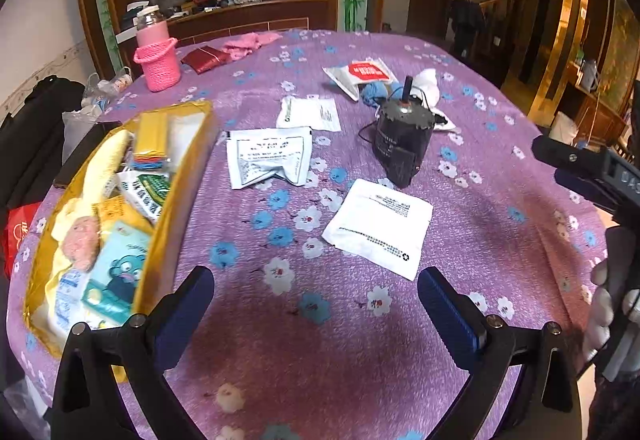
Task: Organize soft objects
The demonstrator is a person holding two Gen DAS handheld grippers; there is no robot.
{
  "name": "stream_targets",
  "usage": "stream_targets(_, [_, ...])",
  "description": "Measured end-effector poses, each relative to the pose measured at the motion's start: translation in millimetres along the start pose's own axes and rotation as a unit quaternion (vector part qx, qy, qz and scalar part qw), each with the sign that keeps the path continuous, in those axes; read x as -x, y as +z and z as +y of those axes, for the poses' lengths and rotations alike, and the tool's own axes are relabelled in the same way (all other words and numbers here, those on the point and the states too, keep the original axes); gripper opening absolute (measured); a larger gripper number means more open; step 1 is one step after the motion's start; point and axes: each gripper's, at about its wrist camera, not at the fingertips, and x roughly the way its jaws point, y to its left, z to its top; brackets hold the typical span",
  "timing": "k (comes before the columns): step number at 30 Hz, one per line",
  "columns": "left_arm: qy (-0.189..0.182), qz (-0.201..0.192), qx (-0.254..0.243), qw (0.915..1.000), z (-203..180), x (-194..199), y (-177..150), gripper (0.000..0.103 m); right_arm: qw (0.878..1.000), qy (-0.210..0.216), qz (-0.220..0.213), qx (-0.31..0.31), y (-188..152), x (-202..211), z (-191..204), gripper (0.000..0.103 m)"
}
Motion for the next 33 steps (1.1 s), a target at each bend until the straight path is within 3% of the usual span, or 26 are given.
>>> stream_targets(14, [0.002,0.046,0.001,0.9990,-12,-40,3,0.102,1.000,-0.001,0.016,-0.001,0,-11,-7,0.103])
stream_targets(20, [0.002,0.092,0.011,0.9957,-5,-60,-9,0.103,1.000,0.003,0.023,0.002,0,-16,-2,0.103])
stream_targets(28, [-0.008,0.051,0.003,0.9987,-1,-48,-26,0.102,0.999,-0.003,0.036,0.012,2,-26,4,0.103])
stream_targets(31, [-0.016,0.063,-0.012,0.9978,0,-48,-26,0.102,0.999,0.000,0.039,0.015,6,-29,7,0.103])
stream_targets(33, [-0.045,0.078,-0.008,0.9959,3,-44,-20,0.102,0.999,-0.003,0.038,0.024,9,-29,11,0.103])
